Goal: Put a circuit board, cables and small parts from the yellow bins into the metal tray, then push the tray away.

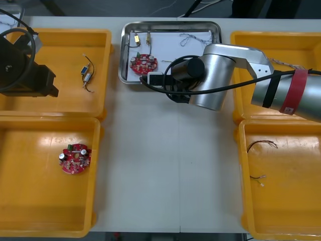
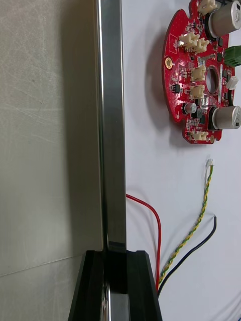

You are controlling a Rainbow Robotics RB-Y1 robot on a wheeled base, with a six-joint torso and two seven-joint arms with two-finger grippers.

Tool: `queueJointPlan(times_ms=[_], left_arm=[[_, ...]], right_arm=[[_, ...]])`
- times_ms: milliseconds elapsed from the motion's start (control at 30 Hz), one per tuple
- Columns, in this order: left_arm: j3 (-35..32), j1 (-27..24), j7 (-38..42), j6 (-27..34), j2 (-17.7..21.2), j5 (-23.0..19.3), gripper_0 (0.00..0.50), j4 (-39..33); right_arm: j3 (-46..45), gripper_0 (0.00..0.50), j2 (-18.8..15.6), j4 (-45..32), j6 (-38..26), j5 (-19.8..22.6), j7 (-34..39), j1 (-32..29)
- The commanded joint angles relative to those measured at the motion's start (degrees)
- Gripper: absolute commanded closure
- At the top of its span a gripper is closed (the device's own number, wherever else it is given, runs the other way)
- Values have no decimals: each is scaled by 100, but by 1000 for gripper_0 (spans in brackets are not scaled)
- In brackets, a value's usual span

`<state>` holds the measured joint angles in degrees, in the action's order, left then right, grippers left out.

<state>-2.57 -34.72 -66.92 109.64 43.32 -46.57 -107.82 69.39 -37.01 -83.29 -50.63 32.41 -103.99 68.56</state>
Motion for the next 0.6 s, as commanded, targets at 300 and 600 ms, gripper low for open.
queueJointPlan(times_ms=[300,600], left_arm=[[64,105,320,36,247,52,0,-177],[64,105,320,36,247,52,0,-177]], right_arm=[[39,325,133,6,-26,63,-271,325],[30,0,177,50,-141,626,-323,316]])
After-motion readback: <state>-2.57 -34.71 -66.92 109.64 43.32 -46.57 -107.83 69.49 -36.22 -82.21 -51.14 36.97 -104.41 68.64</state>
